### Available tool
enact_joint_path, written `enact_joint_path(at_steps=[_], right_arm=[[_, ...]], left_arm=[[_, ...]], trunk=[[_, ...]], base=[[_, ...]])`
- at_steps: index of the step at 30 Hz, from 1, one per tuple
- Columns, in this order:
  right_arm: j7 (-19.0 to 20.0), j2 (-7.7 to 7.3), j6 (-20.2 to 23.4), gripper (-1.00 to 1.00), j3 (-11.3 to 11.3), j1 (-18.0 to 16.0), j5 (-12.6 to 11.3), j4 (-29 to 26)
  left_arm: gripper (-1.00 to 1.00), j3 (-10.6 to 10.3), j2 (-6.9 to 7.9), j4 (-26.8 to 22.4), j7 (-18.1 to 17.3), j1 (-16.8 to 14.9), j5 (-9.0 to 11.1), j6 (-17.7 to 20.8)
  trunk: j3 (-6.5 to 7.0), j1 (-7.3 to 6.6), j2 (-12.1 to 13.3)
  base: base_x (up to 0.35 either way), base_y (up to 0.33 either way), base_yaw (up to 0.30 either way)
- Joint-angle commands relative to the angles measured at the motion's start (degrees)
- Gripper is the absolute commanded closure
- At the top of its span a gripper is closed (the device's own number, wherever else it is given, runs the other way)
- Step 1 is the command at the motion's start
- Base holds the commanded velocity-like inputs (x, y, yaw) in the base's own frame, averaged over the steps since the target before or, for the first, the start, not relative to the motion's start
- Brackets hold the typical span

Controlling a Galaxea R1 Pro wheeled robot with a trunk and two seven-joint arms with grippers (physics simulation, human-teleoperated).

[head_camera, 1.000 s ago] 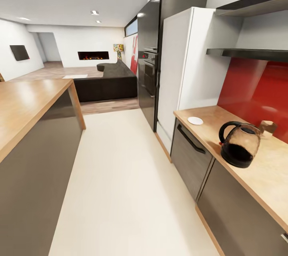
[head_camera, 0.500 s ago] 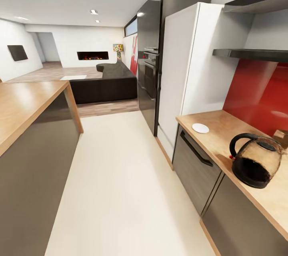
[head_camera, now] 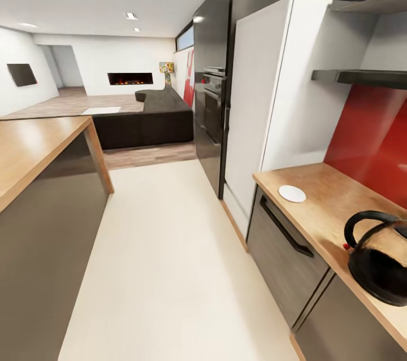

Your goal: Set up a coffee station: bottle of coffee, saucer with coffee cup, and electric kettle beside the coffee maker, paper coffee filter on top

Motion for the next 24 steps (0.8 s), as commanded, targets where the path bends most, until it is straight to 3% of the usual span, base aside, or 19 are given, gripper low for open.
enact_joint_path(at_steps=[1,11,24], right_arm=[[0.0,-0.03,-0.2,-1.00,0.5,-0.1,-0.5,0.1],[0.0,-0.04,-0.2,-1.00,0.5,-0.1,-0.5,0.1],[0.1,-0.04,-0.1,-1.00,0.5,-0.1,-0.5,0.1]], left_arm=[[-1.00,0.4,-0.02,0.0,0.0,-0.1,-0.6,-0.1],[-1.00,0.4,-0.07,0.0,0.0,-0.1,-0.5,-0.1],[-1.00,0.4,-0.02,0.0,0.1,-0.1,-0.5,-0.2]], trunk=[[-0.12,0.06,-0.1],[-0.12,0.06,-0.1],[-0.12,0.06,-0.1]], base=[[0.339,0.000,0.000],[0.339,0.047,-0.030],[0.320,0.182,-0.238]])
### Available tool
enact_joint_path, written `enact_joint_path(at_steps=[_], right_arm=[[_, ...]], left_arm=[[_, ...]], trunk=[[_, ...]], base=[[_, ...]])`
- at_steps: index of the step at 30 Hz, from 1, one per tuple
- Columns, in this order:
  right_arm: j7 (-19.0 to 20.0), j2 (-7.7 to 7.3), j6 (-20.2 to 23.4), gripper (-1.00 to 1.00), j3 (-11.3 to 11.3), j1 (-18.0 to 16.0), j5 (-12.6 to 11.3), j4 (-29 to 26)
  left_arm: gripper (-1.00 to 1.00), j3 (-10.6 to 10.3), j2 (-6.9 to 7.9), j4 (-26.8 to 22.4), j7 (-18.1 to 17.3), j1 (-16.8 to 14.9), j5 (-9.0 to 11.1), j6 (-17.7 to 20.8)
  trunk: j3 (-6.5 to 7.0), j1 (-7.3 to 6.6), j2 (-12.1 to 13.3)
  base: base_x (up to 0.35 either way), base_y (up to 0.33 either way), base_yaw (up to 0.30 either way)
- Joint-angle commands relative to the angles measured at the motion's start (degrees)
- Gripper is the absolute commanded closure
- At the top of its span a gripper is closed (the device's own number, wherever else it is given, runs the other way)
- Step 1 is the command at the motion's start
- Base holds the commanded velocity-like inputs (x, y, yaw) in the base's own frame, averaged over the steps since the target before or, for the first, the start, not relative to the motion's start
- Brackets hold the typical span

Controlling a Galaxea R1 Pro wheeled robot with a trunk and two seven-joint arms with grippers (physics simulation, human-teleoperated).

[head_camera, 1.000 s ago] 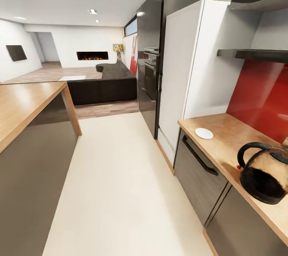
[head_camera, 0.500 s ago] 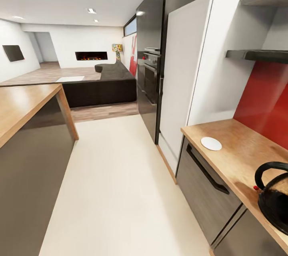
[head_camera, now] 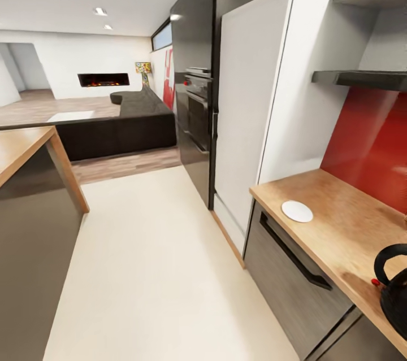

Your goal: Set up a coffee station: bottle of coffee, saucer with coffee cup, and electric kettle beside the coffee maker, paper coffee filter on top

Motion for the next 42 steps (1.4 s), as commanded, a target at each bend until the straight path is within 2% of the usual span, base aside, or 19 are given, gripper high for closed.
enact_joint_path(at_steps=[1,7,15,21,34,42], right_arm=[[0.1,-0.03,-0.2,-1.00,0.5,-0.1,-0.5,0.1],[0.2,0.23,-0.2,-1.00,0.7,-0.1,-0.4,0.7],[0.2,-0.01,-0.2,-1.00,0.8,-0.1,-0.2,5.9],[0.1,0.10,-0.2,-1.00,0.8,-0.1,-0.3,6.3],[0.0,0.22,-0.2,-1.00,0.8,-0.1,-0.3,6.3],[0.1,0.11,-0.2,-1.00,0.8,-0.1,-0.4,6.3]], left_arm=[[-1.00,0.4,-0.02,0.0,0.0,0.0,-0.6,-0.1],[-1.00,0.2,0.03,0.1,0.2,0.0,-0.8,0.1],[-1.00,-1.9,0.30,0.6,0.5,0.1,-2.6,0.6],[-1.00,-2.1,0.25,0.6,0.5,0.3,-2.9,0.6],[-1.00,-2.1,0.21,0.6,0.5,0.7,-3.0,0.6],[-1.00,-2.1,0.16,0.6,0.5,0.7,-3.0,0.6]], trunk=[[-0.12,0.06,-0.1],[-0.12,0.06,-0.1],[-0.06,0.06,-0.1],[0.03,0.06,-0.1],[0.04,0.06,-0.1],[0.04,0.06,-0.1]], base=[[0.312,0.197,-0.264],[0.311,0.198,-0.264],[0.310,0.200,-0.264],[0.309,0.187,-0.208],[0.306,0.160,-0.021],[0.284,0.215,-0.210]])
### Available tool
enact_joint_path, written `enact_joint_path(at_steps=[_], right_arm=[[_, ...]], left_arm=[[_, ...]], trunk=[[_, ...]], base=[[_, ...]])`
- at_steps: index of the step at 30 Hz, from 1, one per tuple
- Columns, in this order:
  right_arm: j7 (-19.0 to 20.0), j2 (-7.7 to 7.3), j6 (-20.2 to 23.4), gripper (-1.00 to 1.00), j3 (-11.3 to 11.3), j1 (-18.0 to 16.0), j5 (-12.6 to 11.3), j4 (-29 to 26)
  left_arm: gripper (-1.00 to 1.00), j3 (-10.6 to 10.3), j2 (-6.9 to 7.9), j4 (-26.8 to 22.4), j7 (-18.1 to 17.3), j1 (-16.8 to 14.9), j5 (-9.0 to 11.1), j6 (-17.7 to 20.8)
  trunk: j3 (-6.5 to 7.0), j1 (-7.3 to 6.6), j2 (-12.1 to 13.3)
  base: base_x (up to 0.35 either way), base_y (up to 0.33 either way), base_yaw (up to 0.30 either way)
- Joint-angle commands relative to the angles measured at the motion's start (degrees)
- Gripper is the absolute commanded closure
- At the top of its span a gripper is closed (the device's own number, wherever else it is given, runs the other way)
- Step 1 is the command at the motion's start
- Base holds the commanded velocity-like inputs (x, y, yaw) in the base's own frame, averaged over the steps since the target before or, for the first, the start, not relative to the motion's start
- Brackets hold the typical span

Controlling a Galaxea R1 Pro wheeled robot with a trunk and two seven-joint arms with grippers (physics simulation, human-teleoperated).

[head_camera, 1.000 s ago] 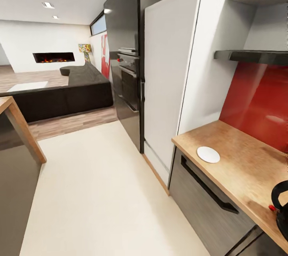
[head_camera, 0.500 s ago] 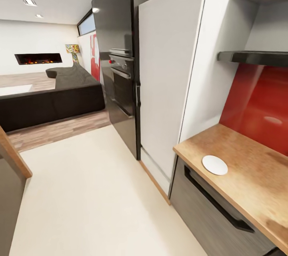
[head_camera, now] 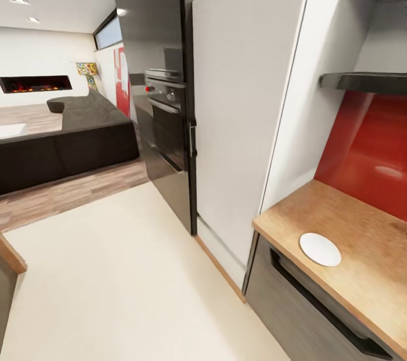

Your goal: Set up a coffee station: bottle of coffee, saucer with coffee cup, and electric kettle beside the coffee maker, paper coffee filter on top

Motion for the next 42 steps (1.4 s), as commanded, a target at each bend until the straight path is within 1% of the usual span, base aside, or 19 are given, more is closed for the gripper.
enact_joint_path(at_steps=[1,7,11,37,42], right_arm=[[0.1,-0.02,-0.2,-1.00,0.5,-0.1,-0.5,0.1],[0.1,-0.11,-0.2,-1.00,0.5,-0.1,-0.5,0.1],[0.1,-0.14,-0.2,-1.00,0.5,-0.1,-0.5,0.1],[0.2,-0.14,-0.2,-1.00,0.5,-0.1,-0.6,0.1],[0.2,-0.14,-0.2,-1.00,0.5,-0.1,-0.6,0.1]], left_arm=[[-1.00,0.4,-0.02,0.0,0.0,0.0,-0.6,0.0],[-1.00,0.4,0.14,-0.1,0.0,0.0,-0.6,0.0],[-1.00,0.4,0.22,-0.2,0.1,0.0,-0.6,0.0],[-1.00,0.4,0.34,-0.3,0.0,0.1,-0.6,0.0],[-1.00,0.5,0.29,-0.3,0.0,0.1,-0.6,0.0]], trunk=[[-0.12,0.06,-0.1],[-0.12,0.06,-0.1],[-0.12,0.06,-0.1],[-0.12,0.06,-0.1],[-0.12,0.06,-0.1]], base=[[0.282,0.220,-0.257],[0.256,0.209,-0.262],[0.131,0.113,-0.264],[0.006,0.005,-0.264],[0.000,0.137,-0.264]])
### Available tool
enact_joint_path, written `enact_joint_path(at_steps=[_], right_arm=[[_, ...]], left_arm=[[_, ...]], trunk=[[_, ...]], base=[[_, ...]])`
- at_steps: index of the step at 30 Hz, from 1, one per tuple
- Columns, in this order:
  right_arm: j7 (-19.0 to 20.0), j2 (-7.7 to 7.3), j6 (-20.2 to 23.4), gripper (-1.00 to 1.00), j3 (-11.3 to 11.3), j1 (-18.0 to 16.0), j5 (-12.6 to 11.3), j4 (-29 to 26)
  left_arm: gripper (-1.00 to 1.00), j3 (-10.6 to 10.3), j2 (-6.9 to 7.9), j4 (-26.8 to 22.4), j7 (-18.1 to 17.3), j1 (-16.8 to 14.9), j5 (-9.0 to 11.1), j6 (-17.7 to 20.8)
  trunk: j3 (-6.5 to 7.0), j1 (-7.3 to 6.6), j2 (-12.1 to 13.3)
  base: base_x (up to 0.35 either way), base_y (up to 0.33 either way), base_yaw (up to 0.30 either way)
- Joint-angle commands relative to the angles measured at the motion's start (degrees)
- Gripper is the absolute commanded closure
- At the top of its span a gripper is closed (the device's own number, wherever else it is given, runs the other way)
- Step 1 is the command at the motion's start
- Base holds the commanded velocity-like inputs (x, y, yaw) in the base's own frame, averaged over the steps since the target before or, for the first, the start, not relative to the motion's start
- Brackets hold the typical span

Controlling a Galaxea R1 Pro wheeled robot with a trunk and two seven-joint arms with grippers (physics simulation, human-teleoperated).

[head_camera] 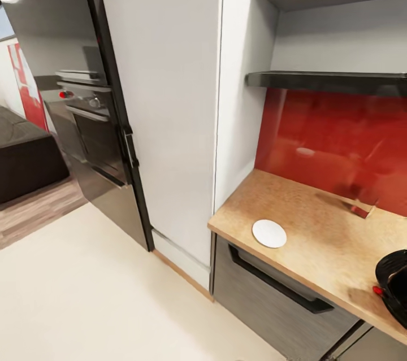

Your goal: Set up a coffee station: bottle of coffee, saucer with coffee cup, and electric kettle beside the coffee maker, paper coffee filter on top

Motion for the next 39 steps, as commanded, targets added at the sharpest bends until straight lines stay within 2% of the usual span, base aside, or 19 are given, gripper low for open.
enact_joint_path(at_steps=[1,8,39], right_arm=[[0.0,-0.01,-0.2,-1.00,0.5,-0.1,-0.5,0.1],[0.0,-0.01,-0.2,-1.00,0.5,-0.1,-0.5,0.1],[0.0,0.08,-0.2,-1.00,0.5,-0.1,-0.5,0.1]], left_arm=[[-1.00,0.4,-0.04,0.0,0.0,0.0,-0.6,-0.1],[-1.00,0.3,-0.07,0.0,0.0,0.0,-0.6,-0.1],[-1.00,0.2,-0.06,0.0,0.1,0.0,-0.6,-0.1]], trunk=[[-0.12,0.03,-0.1],[-0.12,0.03,-0.1],[-0.12,0.03,-0.1]], base=[[0.000,0.251,-0.264],[0.000,0.147,-0.264],[0.000,0.003,-0.264]])
